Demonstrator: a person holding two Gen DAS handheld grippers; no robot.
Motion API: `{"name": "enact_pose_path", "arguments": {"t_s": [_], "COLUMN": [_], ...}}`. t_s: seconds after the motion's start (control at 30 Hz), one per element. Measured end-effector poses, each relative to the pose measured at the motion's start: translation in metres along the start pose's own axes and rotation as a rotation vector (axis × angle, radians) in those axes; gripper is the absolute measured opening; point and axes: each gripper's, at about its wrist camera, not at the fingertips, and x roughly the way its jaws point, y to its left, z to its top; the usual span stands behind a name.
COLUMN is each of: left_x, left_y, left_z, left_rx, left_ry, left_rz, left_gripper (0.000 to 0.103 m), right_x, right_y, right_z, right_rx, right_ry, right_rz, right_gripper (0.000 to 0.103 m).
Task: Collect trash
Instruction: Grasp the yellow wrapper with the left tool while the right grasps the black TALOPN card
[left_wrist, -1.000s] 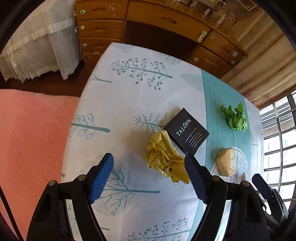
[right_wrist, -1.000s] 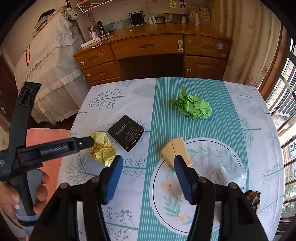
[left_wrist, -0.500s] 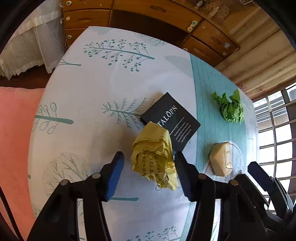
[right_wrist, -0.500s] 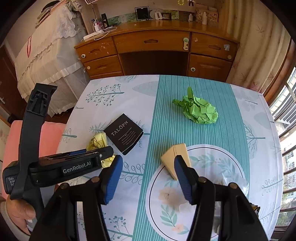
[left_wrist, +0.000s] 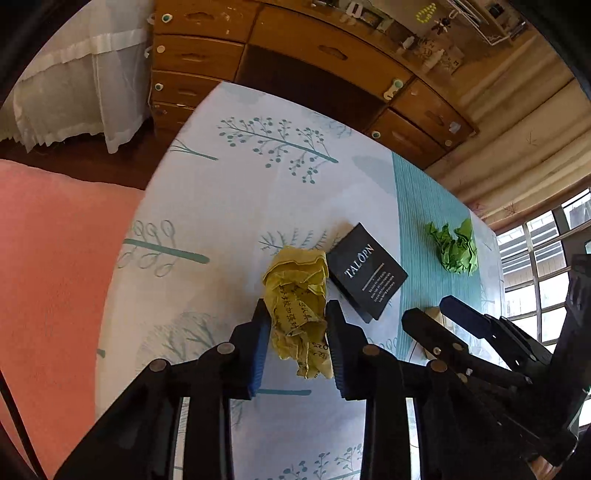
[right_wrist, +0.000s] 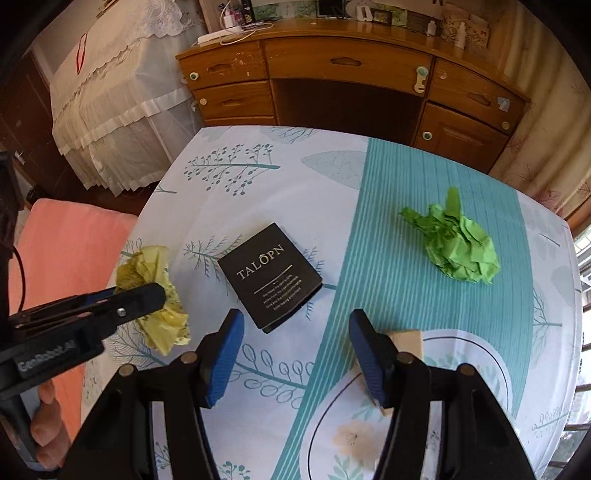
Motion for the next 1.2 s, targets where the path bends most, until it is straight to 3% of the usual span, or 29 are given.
{"name": "enact_pose_path", "arguments": {"t_s": [0.1, 0.4, 0.97, 1.03, 1.07, 1.1, 1.2], "left_x": [-0.011, -0.023, -0.031, -0.033, -0.034, -0.036, -0.043], "left_y": [0.016, 0.051, 0.058, 0.057, 0.057, 0.057, 0.054], "left_z": [0.001, -0.004, -0.011, -0.013, -0.015, -0.017, -0.025], "left_rx": [-0.019, -0.065, -0.071, -0.072, -0.072, -0.072, -0.063], "left_ry": [-0.014, -0.014, -0.023, -0.024, -0.026, -0.027, -0.037], "left_rz": [0.015, 0.05, 0.052, 0.051, 0.051, 0.052, 0.06], "left_gripper": [0.028, 0.028, 0.028, 0.028, 0.028, 0.028, 0.028], "right_x": [0.018, 0.055, 0.068, 0.068, 0.068, 0.066, 0.062], "right_y": [0.009, 0.032, 0.035, 0.035, 0.036, 0.038, 0.042], "right_z": [0.009, 0.026, 0.04, 0.04, 0.042, 0.04, 0.032], "right_rx": [-0.058, -0.261, -0.233, -0.227, -0.231, -0.235, -0.239], "right_ry": [0.025, 0.062, 0.124, 0.133, 0.128, 0.12, 0.124], "right_rz": [0.021, -0.022, -0.024, -0.027, -0.025, -0.019, -0.02], "right_gripper": [0.076, 0.079, 0.083, 0.081, 0.076, 0.064, 0.062]}}
